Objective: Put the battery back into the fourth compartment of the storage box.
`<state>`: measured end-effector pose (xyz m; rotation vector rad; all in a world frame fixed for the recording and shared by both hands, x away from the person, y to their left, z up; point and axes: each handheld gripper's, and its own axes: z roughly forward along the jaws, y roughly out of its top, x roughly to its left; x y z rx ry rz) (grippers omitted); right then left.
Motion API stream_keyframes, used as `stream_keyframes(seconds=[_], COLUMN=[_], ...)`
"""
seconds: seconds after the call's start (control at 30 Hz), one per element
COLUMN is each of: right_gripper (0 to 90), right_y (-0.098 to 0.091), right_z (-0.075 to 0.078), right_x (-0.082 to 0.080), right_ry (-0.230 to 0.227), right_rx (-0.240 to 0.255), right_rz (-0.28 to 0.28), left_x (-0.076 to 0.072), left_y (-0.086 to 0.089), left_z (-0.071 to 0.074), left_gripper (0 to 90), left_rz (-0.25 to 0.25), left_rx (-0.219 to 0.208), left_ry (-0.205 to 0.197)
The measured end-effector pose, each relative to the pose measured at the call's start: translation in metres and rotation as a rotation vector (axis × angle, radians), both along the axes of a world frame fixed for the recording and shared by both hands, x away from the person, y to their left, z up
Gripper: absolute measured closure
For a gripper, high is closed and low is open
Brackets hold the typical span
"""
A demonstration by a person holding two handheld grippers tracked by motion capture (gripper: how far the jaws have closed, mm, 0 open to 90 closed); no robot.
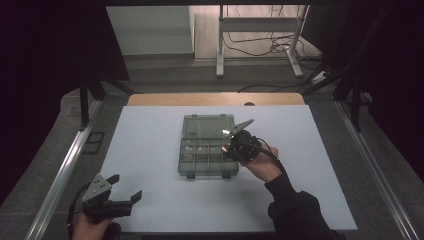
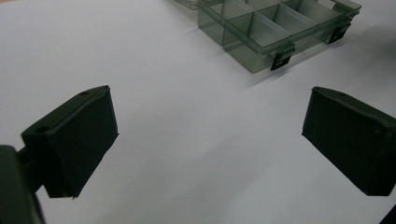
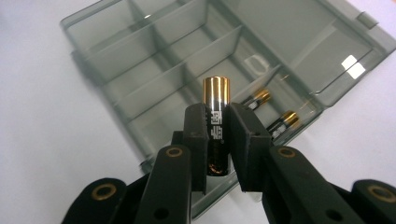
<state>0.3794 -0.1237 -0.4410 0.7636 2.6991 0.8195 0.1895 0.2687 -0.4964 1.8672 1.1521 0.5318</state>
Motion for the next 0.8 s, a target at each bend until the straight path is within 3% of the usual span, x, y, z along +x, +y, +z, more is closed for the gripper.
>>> stream_keyframes(seconds=[0.4, 0.67, 0.8], right_gripper=[76.6, 76.4, 64.3], right_y=[0.003, 0.003, 0.005], right_z=[-0.01, -0.021, -0.024], right_x=[0.029, 0.039, 0.041], right_ry=[-0.011, -0.009, -0.019], right_rx=[-0.016, -0.024, -0.008], right_rz=[-0.092, -0.137, -0.147], left_x=[0.0, 0.0, 0.0], left_y=[0.001, 0.001, 0.001], left_z=[0.0, 0.0, 0.0], left_gripper=[3.7, 3.7, 3.7], left_rz=[0.0, 0.0, -0.001], left_rx=[0.001, 0.001, 0.002], left_ry=[0.002, 0.003, 0.001])
